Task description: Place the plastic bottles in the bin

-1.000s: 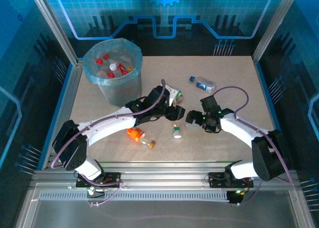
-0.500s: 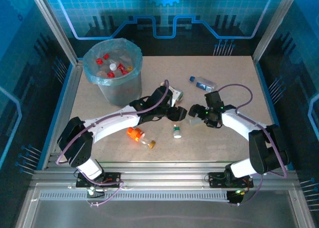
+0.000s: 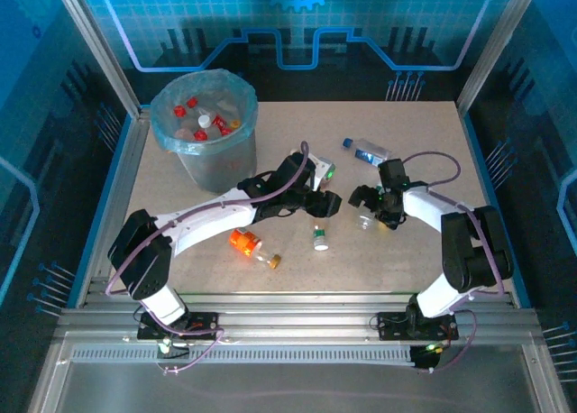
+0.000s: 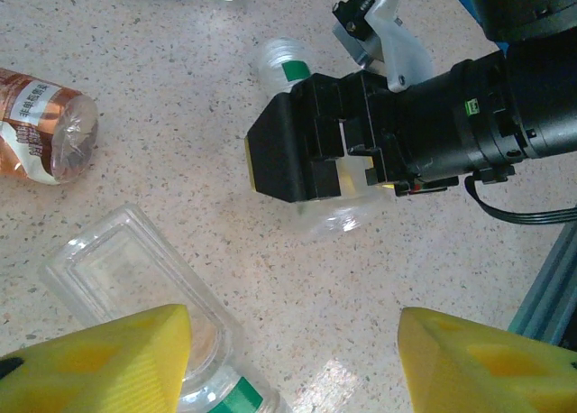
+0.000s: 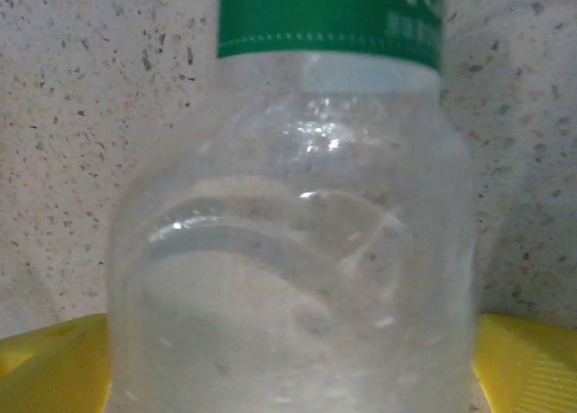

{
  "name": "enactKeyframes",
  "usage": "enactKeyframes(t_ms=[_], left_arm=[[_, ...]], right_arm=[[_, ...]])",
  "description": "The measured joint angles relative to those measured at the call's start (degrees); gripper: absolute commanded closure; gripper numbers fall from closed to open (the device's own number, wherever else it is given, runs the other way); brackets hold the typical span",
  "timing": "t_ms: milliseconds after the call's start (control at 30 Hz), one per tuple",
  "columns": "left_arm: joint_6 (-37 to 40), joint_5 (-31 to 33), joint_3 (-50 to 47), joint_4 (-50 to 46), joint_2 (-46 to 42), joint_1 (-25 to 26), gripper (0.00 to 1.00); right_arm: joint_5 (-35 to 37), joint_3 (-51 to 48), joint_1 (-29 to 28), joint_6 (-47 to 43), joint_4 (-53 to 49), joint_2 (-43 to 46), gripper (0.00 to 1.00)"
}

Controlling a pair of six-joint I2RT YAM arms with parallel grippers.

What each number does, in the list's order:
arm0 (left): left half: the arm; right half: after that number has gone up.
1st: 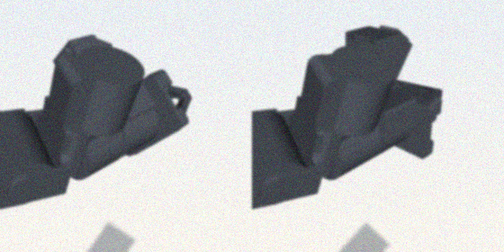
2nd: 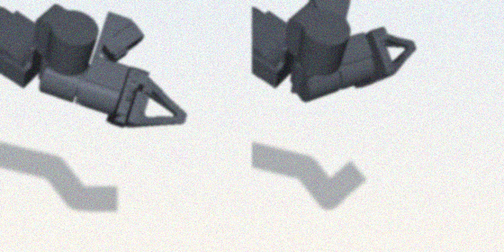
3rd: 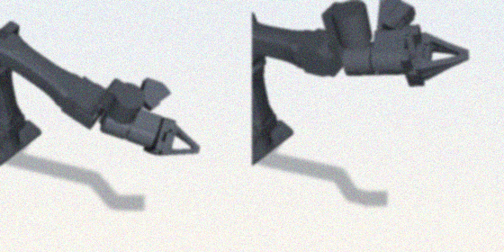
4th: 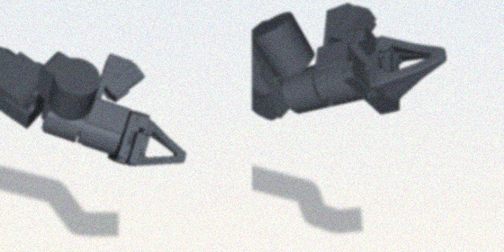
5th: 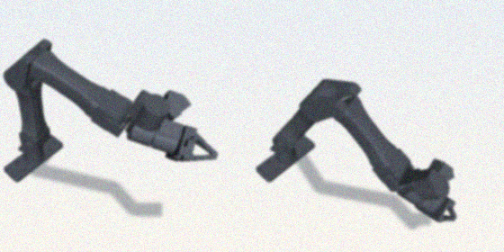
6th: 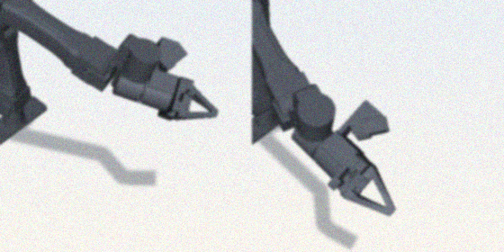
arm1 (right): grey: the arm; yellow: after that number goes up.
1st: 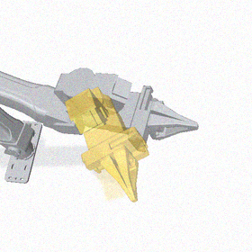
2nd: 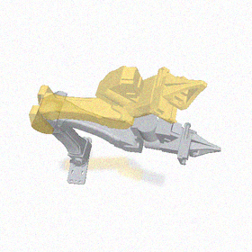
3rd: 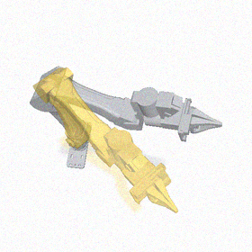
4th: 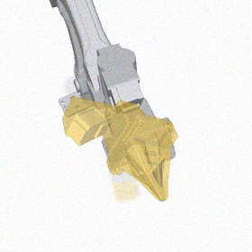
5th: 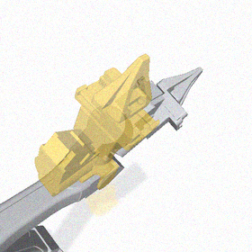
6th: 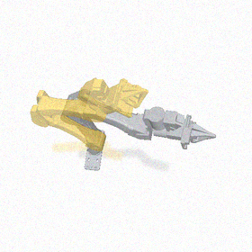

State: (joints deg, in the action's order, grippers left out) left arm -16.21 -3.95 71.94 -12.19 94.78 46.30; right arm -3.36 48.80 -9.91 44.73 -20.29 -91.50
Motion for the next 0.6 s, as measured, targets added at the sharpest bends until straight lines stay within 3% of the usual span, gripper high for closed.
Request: enactKeyframes(t_ms=[333, 600], left_arm=[[-0.48, 0.02, 1.27, -0.85, 0.22, 0.00, 0.37], [-3.23, 0.00, 4.87, -2.14, 0.22, -0.02, 0.37]], right_arm=[[-0.50, -0.57, 0.57, -4.24, -1.51, 1.03, 0.35], [-0.04, -5.25, -0.44, -7.58, -4.22, 16.28, 0.47]])
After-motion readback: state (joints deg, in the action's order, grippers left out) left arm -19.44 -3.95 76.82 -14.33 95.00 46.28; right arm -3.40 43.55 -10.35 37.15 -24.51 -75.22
